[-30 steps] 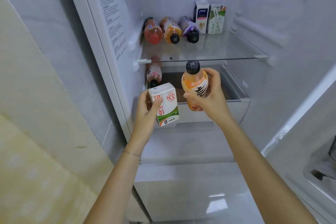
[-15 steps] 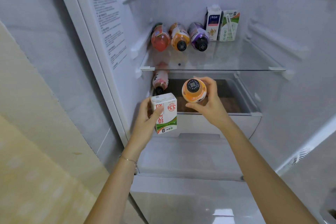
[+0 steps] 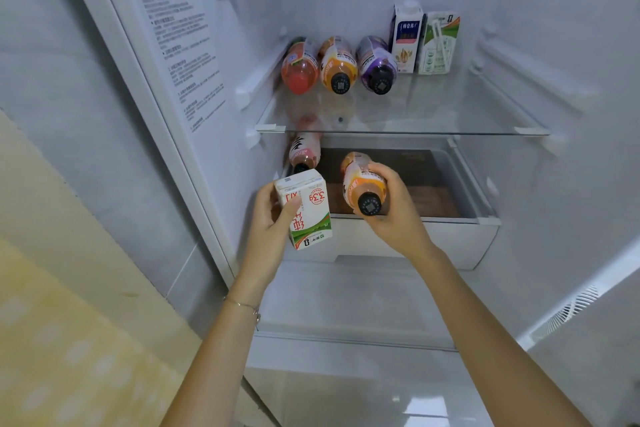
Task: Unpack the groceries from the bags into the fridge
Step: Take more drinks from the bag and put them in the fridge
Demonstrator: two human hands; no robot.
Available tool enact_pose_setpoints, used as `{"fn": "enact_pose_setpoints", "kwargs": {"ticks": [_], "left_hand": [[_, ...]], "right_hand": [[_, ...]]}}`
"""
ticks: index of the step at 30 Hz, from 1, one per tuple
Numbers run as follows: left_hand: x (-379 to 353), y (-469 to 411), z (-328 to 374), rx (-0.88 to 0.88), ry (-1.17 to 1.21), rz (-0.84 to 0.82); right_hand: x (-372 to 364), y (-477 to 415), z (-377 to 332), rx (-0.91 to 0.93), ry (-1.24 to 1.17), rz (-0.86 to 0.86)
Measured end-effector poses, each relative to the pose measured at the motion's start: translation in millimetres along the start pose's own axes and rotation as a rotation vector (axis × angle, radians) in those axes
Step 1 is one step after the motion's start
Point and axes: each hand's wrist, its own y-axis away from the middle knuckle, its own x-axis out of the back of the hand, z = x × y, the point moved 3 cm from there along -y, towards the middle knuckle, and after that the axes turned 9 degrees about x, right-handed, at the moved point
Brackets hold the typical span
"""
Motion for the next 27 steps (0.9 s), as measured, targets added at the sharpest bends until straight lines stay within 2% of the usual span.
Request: {"fn": "enact_pose_setpoints", "kwargs": {"ticks": [5, 8, 14, 20, 24, 27], "left_hand": [[0, -4, 1, -0.012, 0.015, 0.01], [-2, -6, 2, -0.021, 0.023, 0.016], [-3, -8, 3, -0.016, 0.01, 0.022], [-2, -6, 8, -0.025, 0.022, 0.006], [0, -6, 9, -0.031, 0.033, 0.004], [2, -6, 9, -0.04, 0.036, 0.002]], "right_hand": [[4, 4, 5, -0.072, -0.05, 0.014], [6, 8, 6, -0.104, -0.016, -0.04], [-7, 24, 17, -0.084, 0.091, -0.129], [-17, 22, 17, -0.022, 0.25, -0.112], [-18, 15, 14, 0.0, 0.333, -0.209], [-13, 17, 8, -0.03, 0.264, -0.275]]}}
